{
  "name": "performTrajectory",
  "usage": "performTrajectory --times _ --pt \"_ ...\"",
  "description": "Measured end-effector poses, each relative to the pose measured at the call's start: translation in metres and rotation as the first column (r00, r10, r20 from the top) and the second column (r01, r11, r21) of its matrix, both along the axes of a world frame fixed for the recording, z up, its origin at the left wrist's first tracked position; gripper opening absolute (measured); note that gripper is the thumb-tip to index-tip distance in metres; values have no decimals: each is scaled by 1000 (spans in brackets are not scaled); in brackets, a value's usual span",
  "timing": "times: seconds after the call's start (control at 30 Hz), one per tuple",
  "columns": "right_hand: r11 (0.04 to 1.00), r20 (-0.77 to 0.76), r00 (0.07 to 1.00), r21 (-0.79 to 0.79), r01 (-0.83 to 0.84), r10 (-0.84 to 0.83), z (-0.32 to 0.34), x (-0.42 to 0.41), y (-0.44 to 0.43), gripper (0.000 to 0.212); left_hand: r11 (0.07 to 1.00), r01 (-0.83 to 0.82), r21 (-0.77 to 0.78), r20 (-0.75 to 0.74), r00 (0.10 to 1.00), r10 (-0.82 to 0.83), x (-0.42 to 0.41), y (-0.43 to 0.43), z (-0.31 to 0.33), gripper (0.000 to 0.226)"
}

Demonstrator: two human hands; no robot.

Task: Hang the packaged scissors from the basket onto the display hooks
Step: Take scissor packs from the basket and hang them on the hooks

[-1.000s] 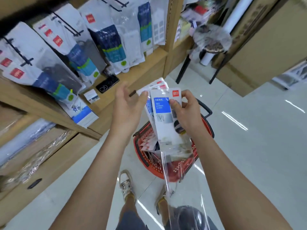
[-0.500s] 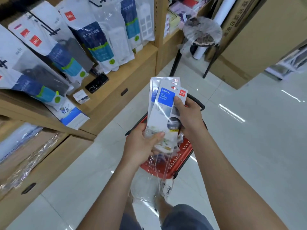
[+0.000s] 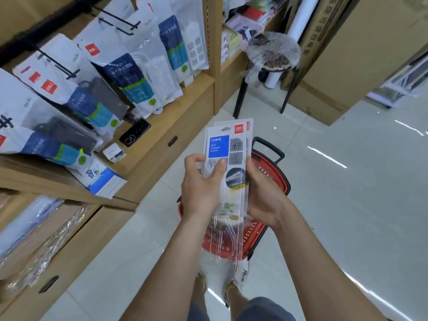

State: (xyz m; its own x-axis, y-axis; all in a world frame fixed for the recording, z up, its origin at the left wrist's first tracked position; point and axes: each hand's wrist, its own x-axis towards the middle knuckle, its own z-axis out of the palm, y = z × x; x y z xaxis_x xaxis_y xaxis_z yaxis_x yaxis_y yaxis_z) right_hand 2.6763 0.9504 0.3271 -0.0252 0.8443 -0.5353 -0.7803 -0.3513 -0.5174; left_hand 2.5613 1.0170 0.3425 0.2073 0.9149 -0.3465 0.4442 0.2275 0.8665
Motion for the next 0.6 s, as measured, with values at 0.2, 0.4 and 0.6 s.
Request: performTrajectory --times 0.2,0.4,0.6 --pt "994 79 991 33 107 -109 5 -13 4 50 996 -85 -1 -8 996 85 -3 47 -4 37" --pt "969 228 946 -36 245 -230 12 -19 10 46 996 49 -70 22 999 -47 -2 75 -12 29" --pt "895 561 788 -172 411 -254 -10 5 -4 20 993 16 -119 138 990 1 4 101 -50 17"
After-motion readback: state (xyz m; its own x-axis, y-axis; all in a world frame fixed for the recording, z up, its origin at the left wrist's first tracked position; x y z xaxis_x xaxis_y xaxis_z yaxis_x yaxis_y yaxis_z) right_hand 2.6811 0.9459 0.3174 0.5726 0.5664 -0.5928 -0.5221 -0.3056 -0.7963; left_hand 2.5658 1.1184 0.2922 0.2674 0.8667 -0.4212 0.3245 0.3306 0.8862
